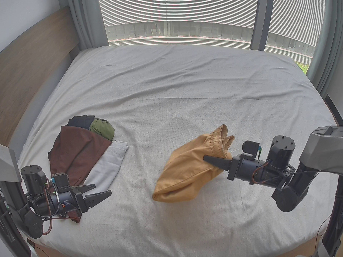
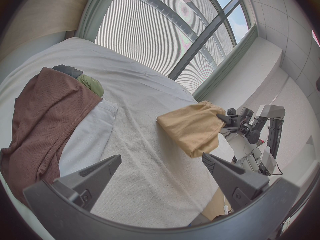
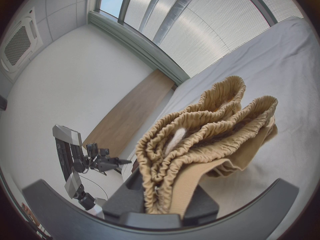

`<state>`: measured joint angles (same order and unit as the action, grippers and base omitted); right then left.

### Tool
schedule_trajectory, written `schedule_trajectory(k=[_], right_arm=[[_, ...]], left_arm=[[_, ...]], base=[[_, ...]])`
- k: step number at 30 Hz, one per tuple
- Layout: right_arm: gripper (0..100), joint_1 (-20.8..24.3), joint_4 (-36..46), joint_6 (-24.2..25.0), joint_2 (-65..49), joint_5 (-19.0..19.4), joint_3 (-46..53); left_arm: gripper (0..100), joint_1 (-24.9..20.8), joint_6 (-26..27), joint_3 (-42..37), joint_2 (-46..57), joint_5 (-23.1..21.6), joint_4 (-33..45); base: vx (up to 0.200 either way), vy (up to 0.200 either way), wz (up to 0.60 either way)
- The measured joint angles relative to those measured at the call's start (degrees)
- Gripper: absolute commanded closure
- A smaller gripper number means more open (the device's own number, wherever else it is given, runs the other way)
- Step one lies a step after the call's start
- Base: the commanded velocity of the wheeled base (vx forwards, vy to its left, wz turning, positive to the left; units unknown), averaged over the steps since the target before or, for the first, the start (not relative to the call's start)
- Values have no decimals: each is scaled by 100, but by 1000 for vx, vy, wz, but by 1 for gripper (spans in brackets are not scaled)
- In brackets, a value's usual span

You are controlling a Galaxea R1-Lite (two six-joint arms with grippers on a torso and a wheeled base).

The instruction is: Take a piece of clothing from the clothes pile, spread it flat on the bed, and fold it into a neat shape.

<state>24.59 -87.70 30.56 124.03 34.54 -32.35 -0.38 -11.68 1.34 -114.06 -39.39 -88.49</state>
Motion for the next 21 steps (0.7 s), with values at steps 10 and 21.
schedule_trajectory(k=[10, 21], right_arm=[[100, 63, 521, 356, -29, 0, -1119], [100, -23, 1408, 379, 196, 0, -2528]], left_arm=[[0, -11, 0, -29, -11, -55, 0], [0, -44, 2, -35, -15, -60, 0]], base=[[0, 0, 0], [0, 0, 0]])
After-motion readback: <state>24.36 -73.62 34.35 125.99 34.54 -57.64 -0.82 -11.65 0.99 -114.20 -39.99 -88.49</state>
